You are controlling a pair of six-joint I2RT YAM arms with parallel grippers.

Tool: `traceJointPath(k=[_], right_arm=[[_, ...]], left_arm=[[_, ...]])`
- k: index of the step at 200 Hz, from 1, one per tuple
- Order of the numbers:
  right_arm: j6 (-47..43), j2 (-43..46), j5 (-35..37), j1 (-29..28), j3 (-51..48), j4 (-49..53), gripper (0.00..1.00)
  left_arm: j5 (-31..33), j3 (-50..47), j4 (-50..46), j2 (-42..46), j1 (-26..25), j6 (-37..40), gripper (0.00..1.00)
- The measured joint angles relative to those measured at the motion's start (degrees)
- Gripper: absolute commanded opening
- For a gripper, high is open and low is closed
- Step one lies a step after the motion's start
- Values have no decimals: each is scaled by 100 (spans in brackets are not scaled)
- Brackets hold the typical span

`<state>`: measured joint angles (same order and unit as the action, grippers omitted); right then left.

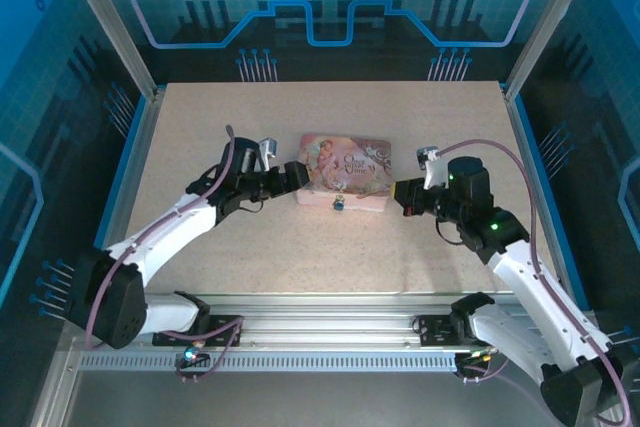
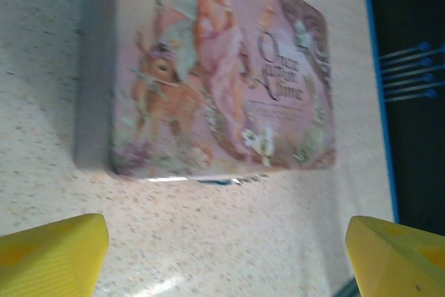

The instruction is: Unlock the padlock with the key

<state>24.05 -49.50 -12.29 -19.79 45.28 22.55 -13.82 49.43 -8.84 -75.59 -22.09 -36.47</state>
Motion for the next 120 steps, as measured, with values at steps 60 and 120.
traceJointPath(k=[60, 120], right_arm=[[-127, -1003, 1386, 295, 221, 358, 0], [-190, -2271, 1985, 387, 599, 184, 0]], left_arm=[[382, 787, 247, -1467, 166, 55, 90], [192, 1679, 466, -2573, 179, 199, 90]])
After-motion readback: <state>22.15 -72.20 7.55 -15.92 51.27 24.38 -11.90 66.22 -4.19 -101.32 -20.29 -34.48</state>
